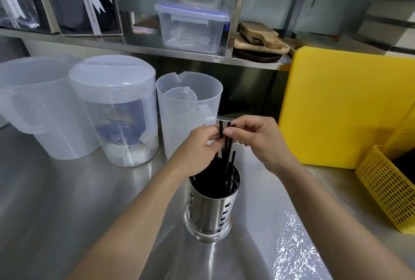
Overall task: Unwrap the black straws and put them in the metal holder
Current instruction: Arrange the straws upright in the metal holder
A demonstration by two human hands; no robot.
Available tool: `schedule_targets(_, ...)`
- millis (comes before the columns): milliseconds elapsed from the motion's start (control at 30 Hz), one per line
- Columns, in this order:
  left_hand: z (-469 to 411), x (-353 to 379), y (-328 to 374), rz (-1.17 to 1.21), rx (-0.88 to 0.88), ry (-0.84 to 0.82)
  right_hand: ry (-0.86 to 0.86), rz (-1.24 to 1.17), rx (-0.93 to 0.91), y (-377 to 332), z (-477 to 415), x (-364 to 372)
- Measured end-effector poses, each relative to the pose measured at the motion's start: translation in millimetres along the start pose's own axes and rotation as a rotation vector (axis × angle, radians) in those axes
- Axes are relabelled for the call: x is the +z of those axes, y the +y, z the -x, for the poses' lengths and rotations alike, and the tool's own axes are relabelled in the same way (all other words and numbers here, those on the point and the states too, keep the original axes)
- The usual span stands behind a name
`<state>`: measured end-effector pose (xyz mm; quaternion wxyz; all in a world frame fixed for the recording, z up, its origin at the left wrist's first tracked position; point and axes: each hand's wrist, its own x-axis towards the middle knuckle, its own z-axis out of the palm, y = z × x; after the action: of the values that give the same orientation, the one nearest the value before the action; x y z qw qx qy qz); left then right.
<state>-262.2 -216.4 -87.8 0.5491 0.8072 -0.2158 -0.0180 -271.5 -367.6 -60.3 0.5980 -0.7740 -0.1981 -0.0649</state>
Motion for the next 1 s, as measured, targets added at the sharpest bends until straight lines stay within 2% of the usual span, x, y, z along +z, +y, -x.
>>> schedule_targets(133,5,-9,7,0.191,0.023,-0.051,-0.023,-0.013,-0.020,-1,-4,-1)
schedule_targets(367,6,-15,21,0.182,0.038,-0.068,-0.001,-0.033,-0.075,-8,-4,-1)
schedule_targets(800,-1,-33,53,0.205,0.121,0.137,0.102,-0.032,-0.259,-36,-7,0)
schedule_targets(900,1,-40,55,0.285,0.129,0.233,0.176,0.025,-0.161,-21,-7,-8)
schedule_targets(1000,3,-44,50,0.317,0.091,0.301,0.152,0.134,0.090,4,-9,-13)
